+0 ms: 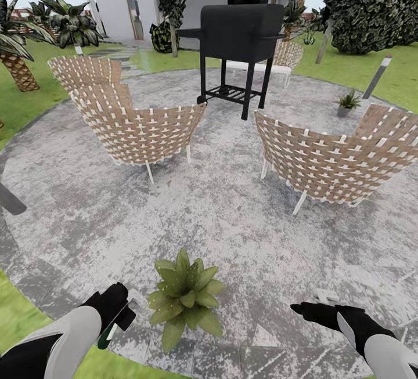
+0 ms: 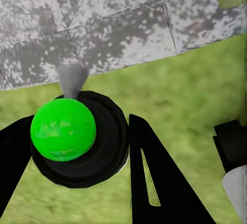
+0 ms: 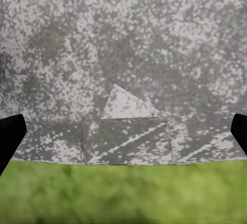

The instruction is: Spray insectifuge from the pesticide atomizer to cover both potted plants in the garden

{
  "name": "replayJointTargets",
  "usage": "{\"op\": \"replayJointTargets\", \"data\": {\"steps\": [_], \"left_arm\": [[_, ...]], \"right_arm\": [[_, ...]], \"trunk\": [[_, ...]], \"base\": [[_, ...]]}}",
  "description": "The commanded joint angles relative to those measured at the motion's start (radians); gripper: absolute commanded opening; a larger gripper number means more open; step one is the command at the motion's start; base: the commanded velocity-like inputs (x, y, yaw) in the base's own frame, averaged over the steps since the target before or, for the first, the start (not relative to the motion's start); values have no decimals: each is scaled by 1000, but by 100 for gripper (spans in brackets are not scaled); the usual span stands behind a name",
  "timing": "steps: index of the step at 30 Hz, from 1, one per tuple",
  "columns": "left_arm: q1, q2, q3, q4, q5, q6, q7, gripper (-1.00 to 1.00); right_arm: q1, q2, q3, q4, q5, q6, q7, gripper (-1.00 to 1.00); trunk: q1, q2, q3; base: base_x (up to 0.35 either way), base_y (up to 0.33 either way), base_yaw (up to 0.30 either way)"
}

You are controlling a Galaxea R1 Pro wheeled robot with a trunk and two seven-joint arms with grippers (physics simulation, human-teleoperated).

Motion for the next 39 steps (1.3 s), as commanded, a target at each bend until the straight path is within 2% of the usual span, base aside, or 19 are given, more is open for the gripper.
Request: {"op": "replayJointTargets", "data": {"steps": [1, 9, 16, 26, 32, 39], "left_arm": [[0, -3, 6, -2, -10, 1, -8, -100], [0, -5, 7, -2, -8, -2, -8, -100], [0, 13, 8, 9, -8, -1, -8, -100], [0, 16, 6, 67, -8, -1, -10, -100], [0, 16, 6, 105, -10, 2, -12, -100], [33, 17, 6, 104, -11, 5, -11, -100]], "right_arm": [[0, 0, -9, -2, 9, 6, 6, 100], [0, 0, -9, -2, 9, 6, 6, 100], [0, -1, -9, -2, 9, 6, 6, 100], [0, -1, -9, -2, 9, 6, 6, 100], [0, -1, -9, -2, 9, 6, 6, 100], [0, -1, -9, -2, 9, 6, 6, 100]], "trunk": [[0, 0, -1], [0, 0, -1], [0, 0, -5], [0, 0, -20], [0, 0, -21], [0, 0, -21]], "base": [[0, 0, 0], [0, 0, -138], [0, 0, -8], [0, 0, 0], [0, 0, 0], [0, 0, 0]]}}
